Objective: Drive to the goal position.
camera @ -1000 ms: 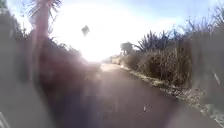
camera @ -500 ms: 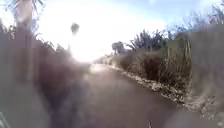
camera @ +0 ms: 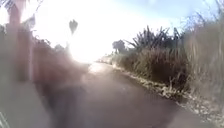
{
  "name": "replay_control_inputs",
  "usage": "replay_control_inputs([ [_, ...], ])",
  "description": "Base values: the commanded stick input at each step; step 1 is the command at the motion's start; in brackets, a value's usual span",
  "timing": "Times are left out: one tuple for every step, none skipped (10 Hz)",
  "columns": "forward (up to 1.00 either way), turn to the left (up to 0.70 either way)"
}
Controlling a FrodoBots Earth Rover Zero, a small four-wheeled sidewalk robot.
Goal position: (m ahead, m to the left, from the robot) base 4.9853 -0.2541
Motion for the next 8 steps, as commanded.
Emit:
replay_control_inputs([
  [1.0,0.0],
  [1.0,0.0],
  [1.0,0.0],
  [1.0,0.0],
  [1.0,0.0],
  [1.0,0.0],
  [1.0,0.0],
  [1.0,0.0],
])
